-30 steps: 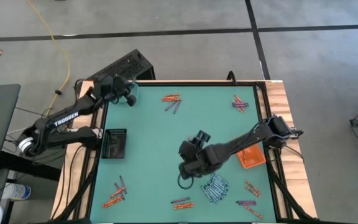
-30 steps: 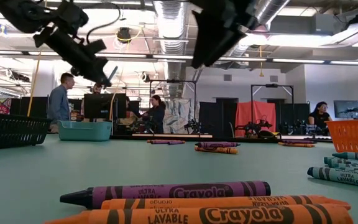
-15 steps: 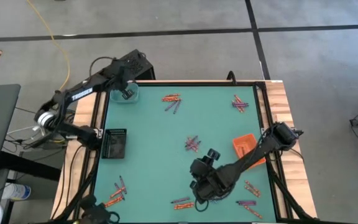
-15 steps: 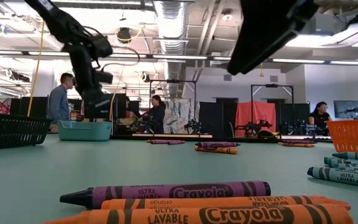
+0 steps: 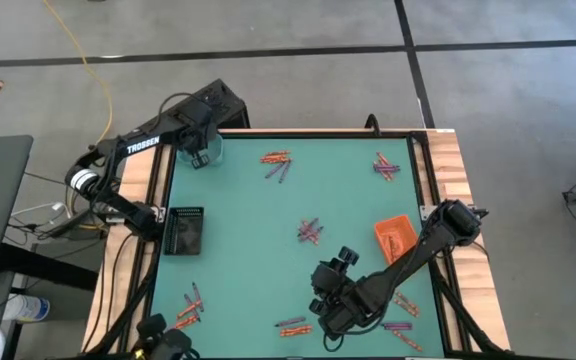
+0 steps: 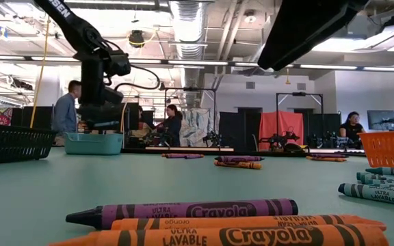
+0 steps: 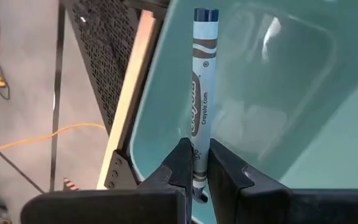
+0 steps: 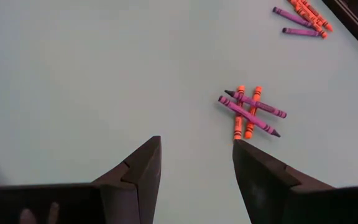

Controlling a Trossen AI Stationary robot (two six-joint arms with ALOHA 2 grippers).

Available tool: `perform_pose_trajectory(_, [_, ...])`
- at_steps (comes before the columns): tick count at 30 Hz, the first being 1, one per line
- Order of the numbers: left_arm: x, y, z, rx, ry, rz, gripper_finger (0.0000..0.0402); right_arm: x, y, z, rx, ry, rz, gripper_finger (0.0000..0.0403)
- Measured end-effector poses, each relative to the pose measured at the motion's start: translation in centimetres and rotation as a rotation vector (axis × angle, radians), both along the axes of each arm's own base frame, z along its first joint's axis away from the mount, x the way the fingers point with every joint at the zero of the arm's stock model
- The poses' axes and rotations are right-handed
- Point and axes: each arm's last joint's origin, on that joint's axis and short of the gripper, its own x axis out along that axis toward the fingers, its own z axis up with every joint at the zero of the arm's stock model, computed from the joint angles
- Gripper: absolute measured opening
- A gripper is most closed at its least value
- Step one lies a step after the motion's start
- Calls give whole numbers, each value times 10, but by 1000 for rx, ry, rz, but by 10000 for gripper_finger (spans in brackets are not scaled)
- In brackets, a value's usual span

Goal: Sort crayons
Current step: Put the blue crayon into the green bin, then put the purple crayon into the black bin

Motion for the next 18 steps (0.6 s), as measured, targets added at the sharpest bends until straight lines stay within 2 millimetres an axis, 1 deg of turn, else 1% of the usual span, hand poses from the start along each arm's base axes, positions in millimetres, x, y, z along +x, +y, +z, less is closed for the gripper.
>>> perform_pose_trajectory(9, [0,-4,-1,-35,45,-37,26,0,1,0,14,-14,-16,199])
perform_pose_trajectory(12, [0,-6,-2,-51,54,-44,45,0,1,0,14,-14,-16,199])
perform_pose_trajectory(18, [2,-8,-2,-36,84,-43,104,-2,0,0,4,0,-17,199])
